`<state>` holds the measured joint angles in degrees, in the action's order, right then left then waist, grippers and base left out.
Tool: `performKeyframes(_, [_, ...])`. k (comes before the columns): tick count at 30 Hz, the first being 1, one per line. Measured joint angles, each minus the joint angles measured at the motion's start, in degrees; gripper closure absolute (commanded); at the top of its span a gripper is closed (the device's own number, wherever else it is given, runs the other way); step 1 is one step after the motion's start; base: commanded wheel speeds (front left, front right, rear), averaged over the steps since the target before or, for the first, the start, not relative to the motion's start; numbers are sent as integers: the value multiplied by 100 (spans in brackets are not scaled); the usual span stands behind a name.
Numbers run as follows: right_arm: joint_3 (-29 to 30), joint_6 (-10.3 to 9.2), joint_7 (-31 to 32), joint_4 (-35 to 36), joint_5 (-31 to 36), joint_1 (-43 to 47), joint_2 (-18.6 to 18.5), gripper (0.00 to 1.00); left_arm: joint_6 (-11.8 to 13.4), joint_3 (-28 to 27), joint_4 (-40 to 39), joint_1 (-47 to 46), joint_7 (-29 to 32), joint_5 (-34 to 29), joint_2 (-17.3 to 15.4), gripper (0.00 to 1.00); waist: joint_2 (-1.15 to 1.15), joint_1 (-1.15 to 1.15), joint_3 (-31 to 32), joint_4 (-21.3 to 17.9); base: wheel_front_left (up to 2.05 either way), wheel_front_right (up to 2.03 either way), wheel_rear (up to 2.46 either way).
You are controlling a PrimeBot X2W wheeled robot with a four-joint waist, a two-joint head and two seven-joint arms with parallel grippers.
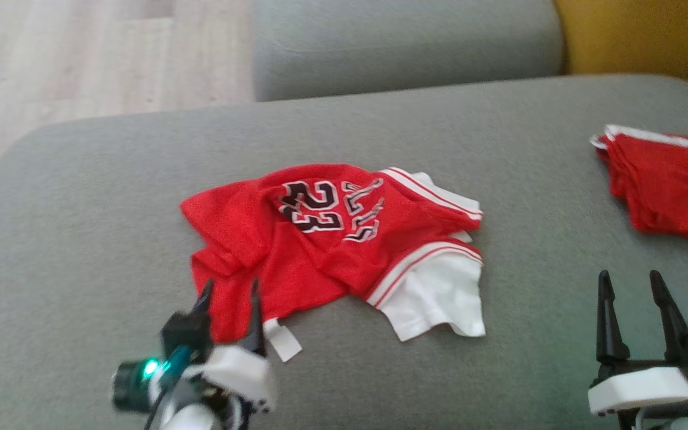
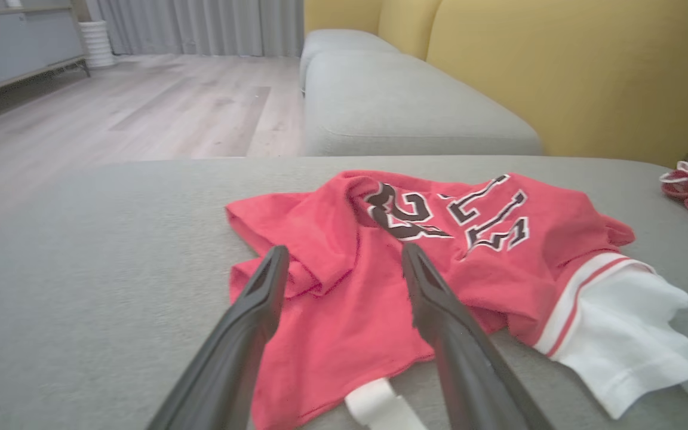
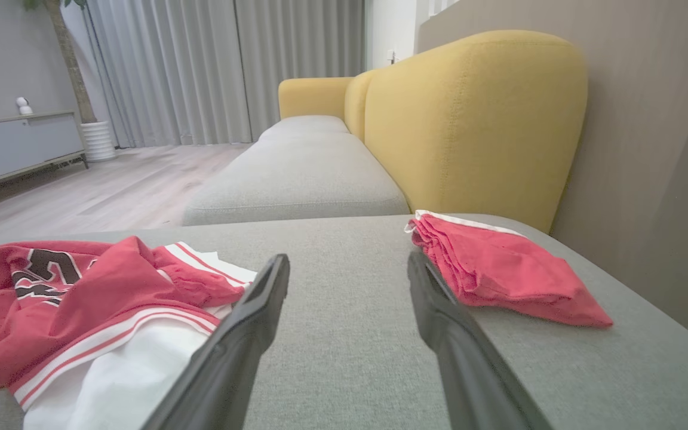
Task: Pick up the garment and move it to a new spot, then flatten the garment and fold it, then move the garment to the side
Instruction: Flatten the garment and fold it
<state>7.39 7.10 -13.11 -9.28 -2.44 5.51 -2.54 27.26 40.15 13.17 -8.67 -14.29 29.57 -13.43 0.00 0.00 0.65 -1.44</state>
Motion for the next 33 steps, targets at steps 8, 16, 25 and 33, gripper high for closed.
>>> performKeyframes(8, [23,0,-59,-162,-60,294,5,0,-372,-985,-455,1153,-1,-576,-91,0,0,0,240,423,0,0,0])
performKeyframes(16, [-90,0,-110,-347,-168,456,10,0,-978,-1741,-535,1804,-1,-1038,0,0,0,0,355,518,0,0,0])
performKeyframes(25, [-198,0,-110,-346,-261,458,14,0,-1626,-2236,-464,1877,-1,-1399,332,0,0,0,380,529,0,0,0])
performKeyframes(33, [-280,0,-110,-347,-358,457,14,0,-1901,-2507,-325,1911,-1,-1697,539,0,0,0,335,503,0,0,0])
